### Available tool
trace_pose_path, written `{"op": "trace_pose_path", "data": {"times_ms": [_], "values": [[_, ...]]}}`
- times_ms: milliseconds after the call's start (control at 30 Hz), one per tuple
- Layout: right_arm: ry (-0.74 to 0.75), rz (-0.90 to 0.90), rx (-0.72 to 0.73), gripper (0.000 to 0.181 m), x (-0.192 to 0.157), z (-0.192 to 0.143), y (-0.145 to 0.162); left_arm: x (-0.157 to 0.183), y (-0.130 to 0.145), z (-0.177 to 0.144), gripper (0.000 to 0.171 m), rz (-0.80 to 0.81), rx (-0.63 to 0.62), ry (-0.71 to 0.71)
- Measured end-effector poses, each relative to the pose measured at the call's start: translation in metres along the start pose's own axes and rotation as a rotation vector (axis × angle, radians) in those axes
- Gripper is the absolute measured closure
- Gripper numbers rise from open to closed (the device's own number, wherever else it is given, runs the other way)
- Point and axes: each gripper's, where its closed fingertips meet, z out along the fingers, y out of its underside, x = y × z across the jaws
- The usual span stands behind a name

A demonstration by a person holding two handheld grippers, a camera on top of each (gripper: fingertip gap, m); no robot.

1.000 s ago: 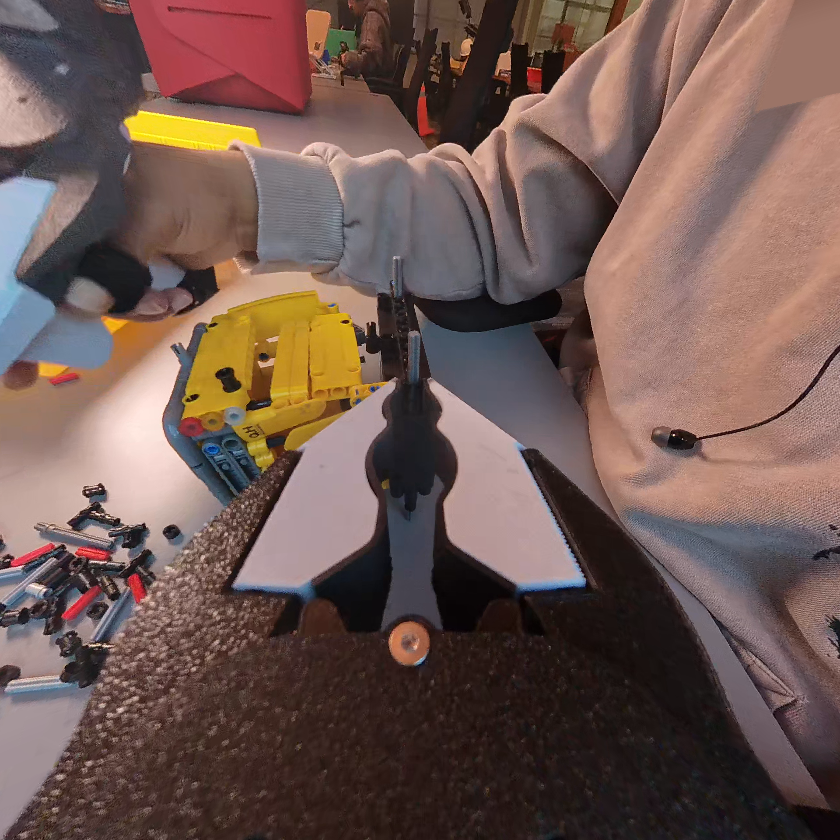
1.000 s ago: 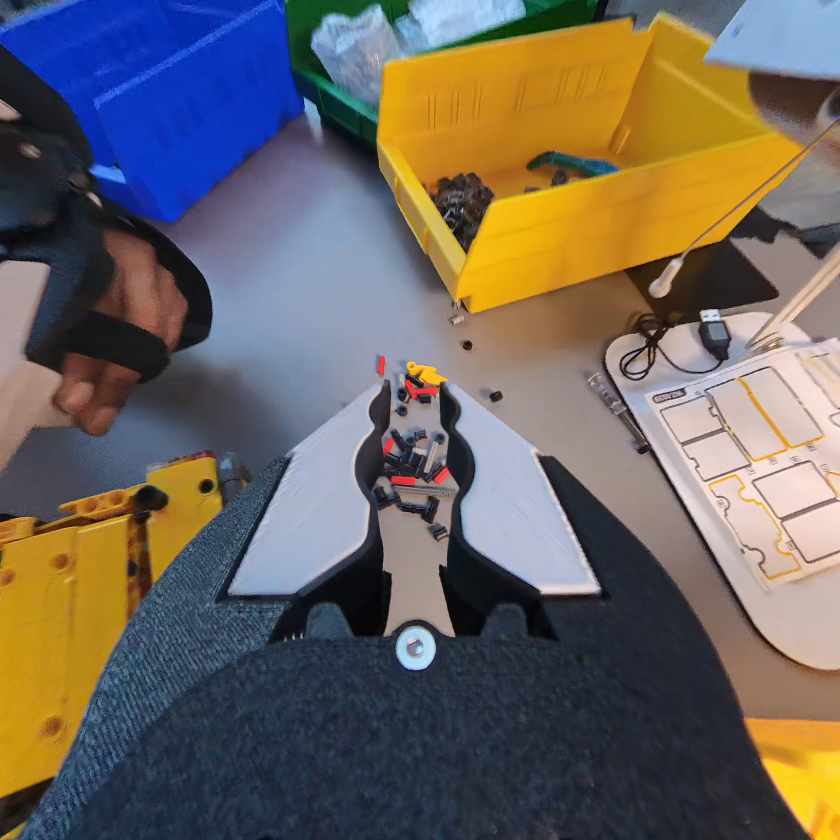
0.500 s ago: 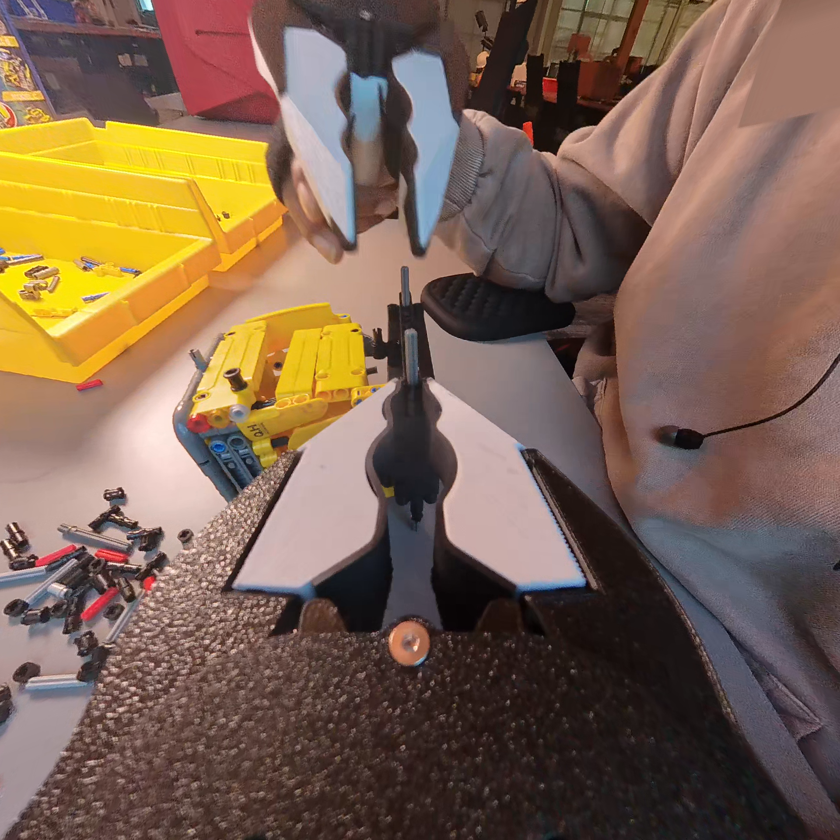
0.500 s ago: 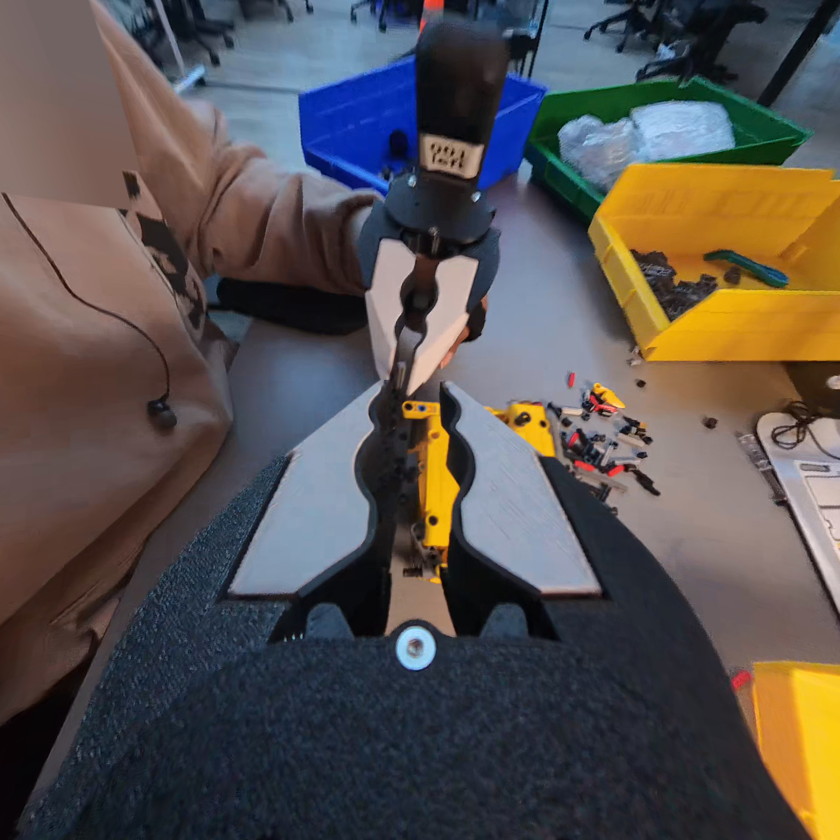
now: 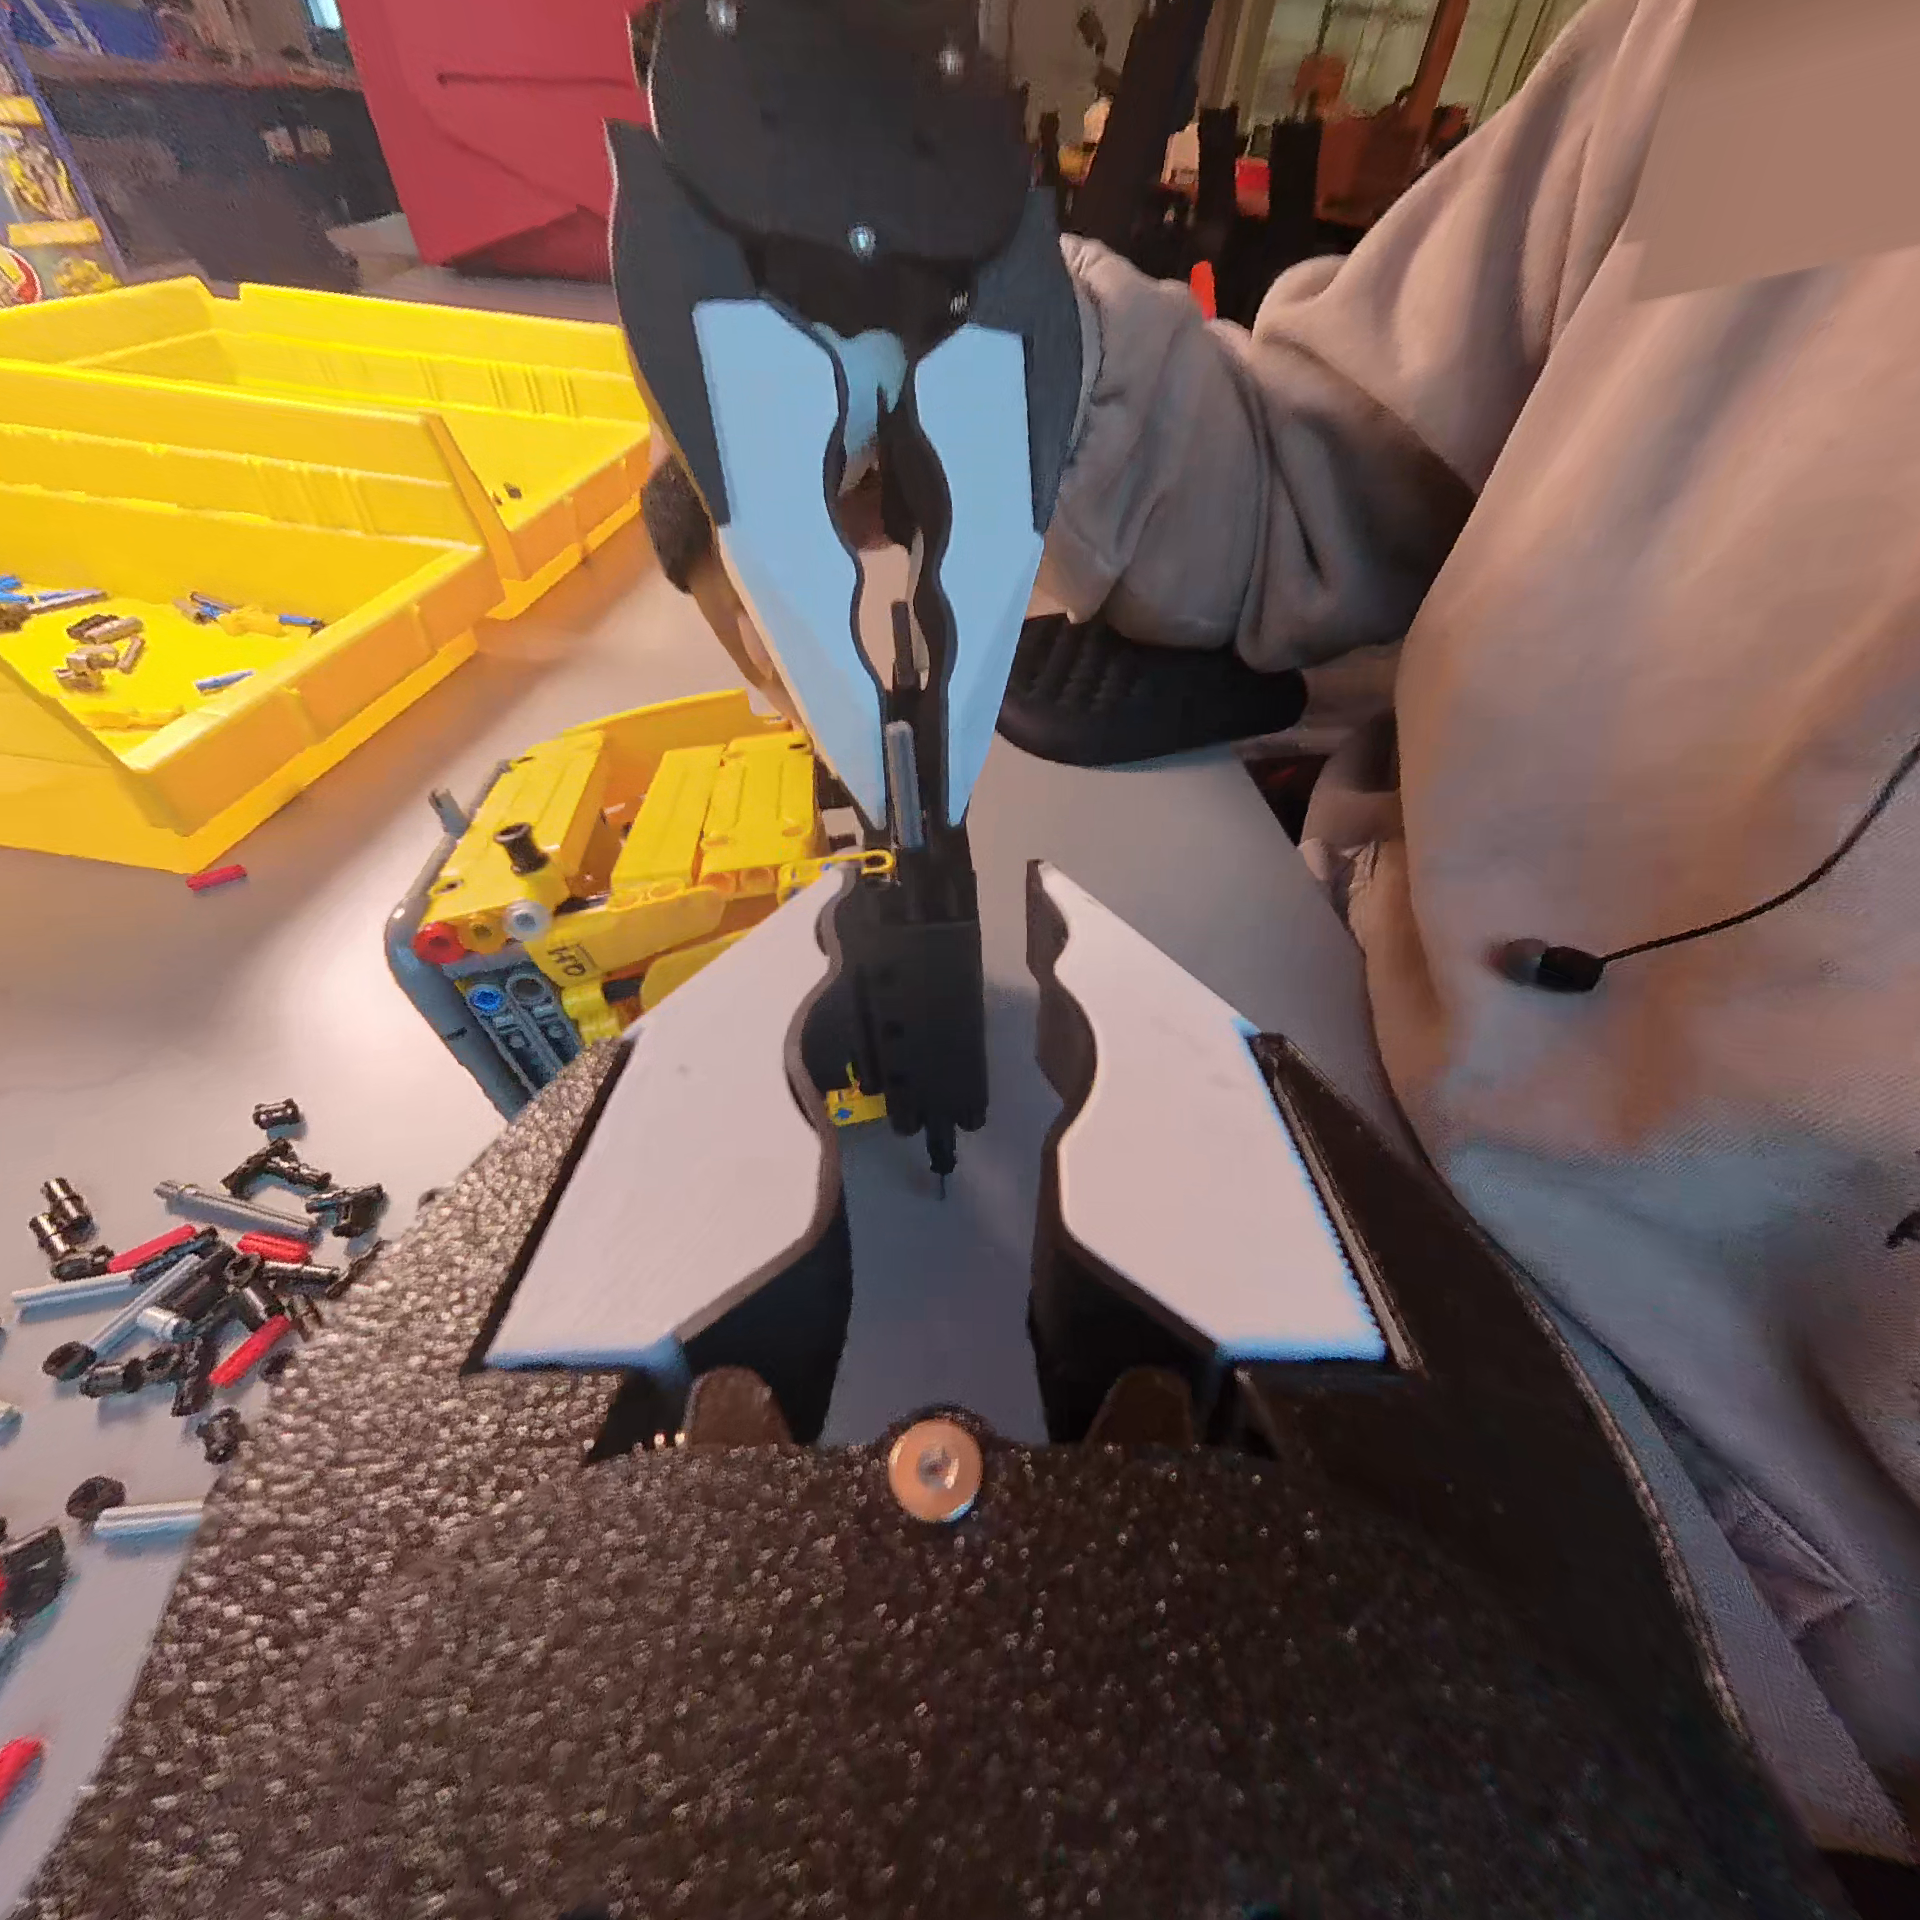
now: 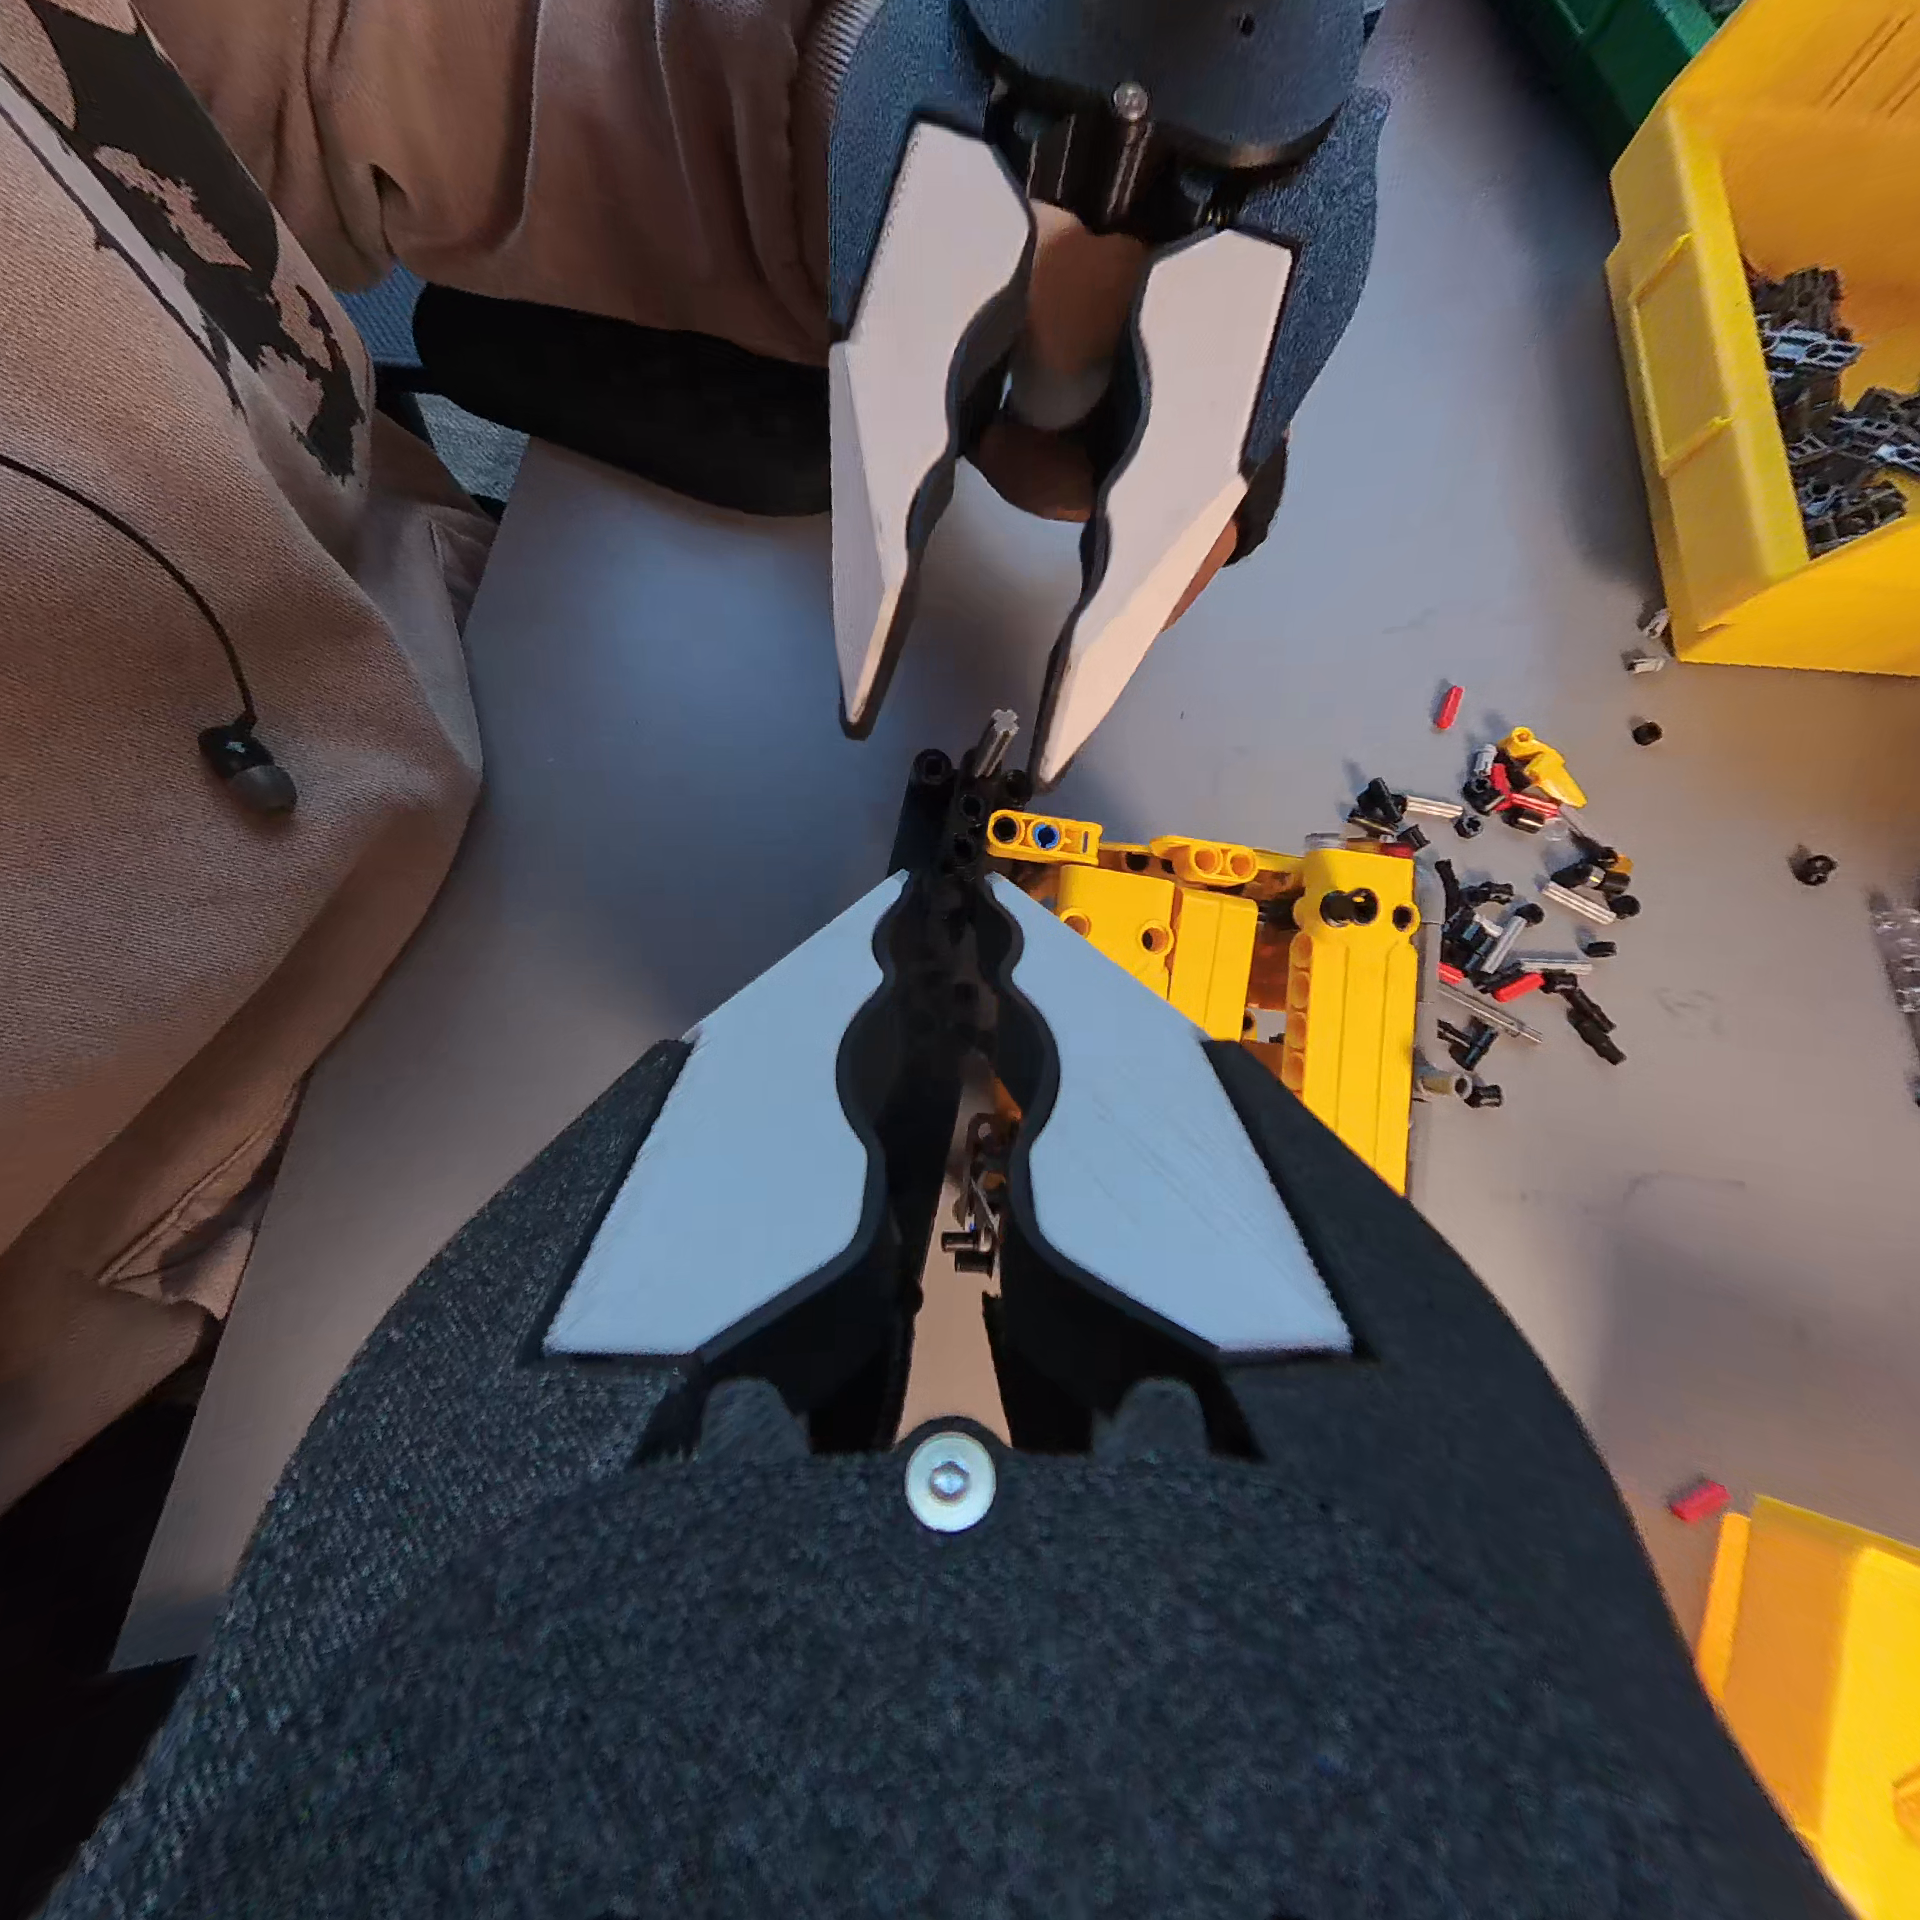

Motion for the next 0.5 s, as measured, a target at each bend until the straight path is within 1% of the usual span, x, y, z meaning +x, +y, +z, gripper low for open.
{"op": "trace_pose_path", "data": {"times_ms": [67, 167, 267, 400, 500], "values": [[0.002, -0.022, -0.028, 0.174, -0.0013, -0.0004, 0.0012, -0.0026, 0.0009, 0.0036, 0.148, 0.003, -0.012, -0.023], [0.019, -0.026, -0.046, 0.176, 0.0009, -0.0004, 0.0018, -0.0042, 0.0032, 0.0047, 0.149, 0.054, -0.043, -0.063], [-0.017, 0.009, -0.047, 0.177, -0.0006, -0.0005, 0.0033, -0.0037, 0.0072, 0.0071, 0.149, 0.096, -0.093, -0.088], [-0.079, 0.079, -0.054, 0.177, -0.0017, -0.0026, -0.0014, -0.0007, 0.0085, 0.0074, 0.15, 0.07, -0.094, -0.056], [-0.112, 0.105, -0.056, 0.177, -0.0017, -0.0054, -0.0058, 0.0008, 0.0046, 0.0057, 0.151, 0.068, -0.082, -0.049]]}}
